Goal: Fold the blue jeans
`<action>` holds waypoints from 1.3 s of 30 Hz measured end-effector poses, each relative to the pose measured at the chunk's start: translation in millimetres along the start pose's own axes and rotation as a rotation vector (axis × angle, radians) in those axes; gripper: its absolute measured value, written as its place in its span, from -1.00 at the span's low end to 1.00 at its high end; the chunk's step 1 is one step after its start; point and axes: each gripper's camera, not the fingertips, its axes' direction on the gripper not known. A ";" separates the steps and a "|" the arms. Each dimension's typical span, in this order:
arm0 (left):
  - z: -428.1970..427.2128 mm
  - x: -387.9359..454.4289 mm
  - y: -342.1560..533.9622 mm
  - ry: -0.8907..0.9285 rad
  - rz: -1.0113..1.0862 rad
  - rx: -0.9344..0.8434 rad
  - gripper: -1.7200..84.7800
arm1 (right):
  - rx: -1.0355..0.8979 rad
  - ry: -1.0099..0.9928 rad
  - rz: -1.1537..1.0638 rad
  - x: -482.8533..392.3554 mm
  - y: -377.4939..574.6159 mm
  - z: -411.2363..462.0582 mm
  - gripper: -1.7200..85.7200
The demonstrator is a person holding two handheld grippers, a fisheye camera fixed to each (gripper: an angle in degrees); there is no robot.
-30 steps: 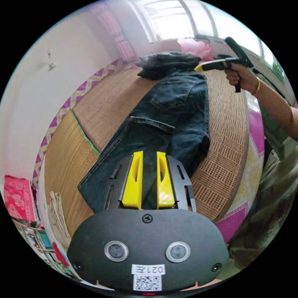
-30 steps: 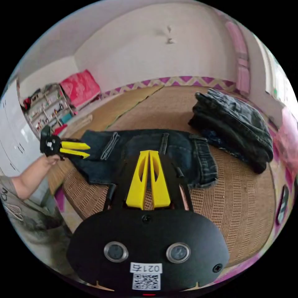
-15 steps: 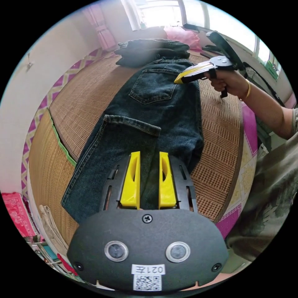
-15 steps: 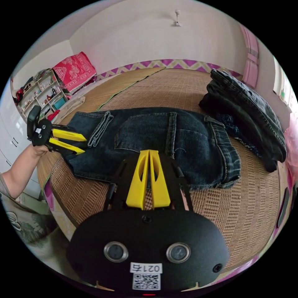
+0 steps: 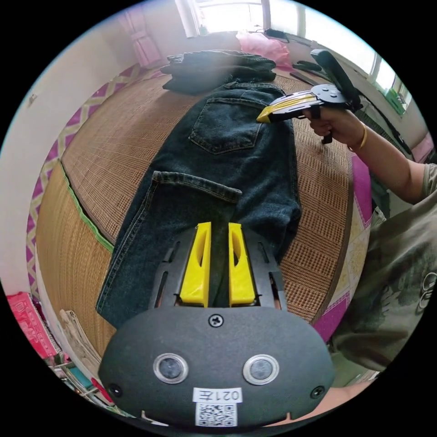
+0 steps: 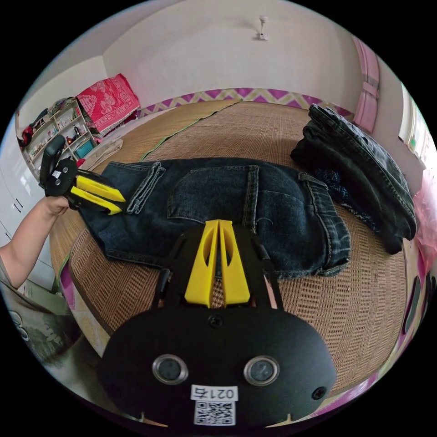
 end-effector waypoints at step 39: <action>-35.5 -195.3 1096.8 -0.153 -1.403 0.761 -0.98 | -0.003 -0.009 0.009 9.2 15.7 -1.4 -0.97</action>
